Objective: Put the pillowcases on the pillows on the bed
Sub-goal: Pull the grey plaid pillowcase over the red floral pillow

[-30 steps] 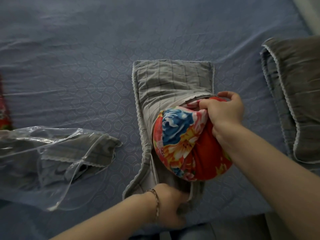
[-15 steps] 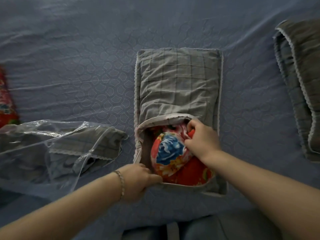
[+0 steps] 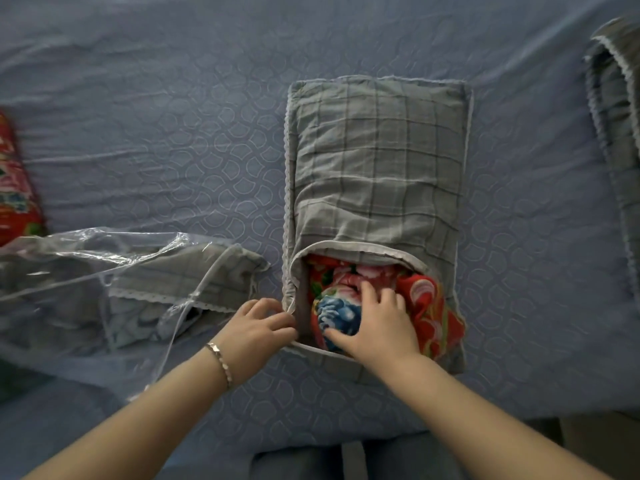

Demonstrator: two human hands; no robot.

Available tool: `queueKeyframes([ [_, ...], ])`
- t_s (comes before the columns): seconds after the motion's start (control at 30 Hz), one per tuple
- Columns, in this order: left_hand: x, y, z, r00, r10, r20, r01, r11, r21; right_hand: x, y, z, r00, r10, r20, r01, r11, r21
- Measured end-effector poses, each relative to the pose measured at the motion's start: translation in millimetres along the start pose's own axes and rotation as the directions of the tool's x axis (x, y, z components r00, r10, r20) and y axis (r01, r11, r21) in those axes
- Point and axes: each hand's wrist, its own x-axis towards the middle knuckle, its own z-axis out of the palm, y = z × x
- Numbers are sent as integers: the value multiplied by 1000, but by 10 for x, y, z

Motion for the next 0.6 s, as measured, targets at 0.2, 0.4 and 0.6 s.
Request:
queueKeyframes([
  [0.2, -73, -87, 20, 998, 14, 64, -1, 980, -197, 87, -208, 51, 864, -451, 222, 434, 892, 124],
  [0.4, -86, -15, -67, 993, 78, -90, -100, 957, -273, 321, -451, 167, 888, -349, 299, 336, 937, 96],
  [0.6, -174, -156, 45, 997, -25, -67, 6, 961, -278, 346, -684, 575, 903, -335, 270, 226, 903, 364],
])
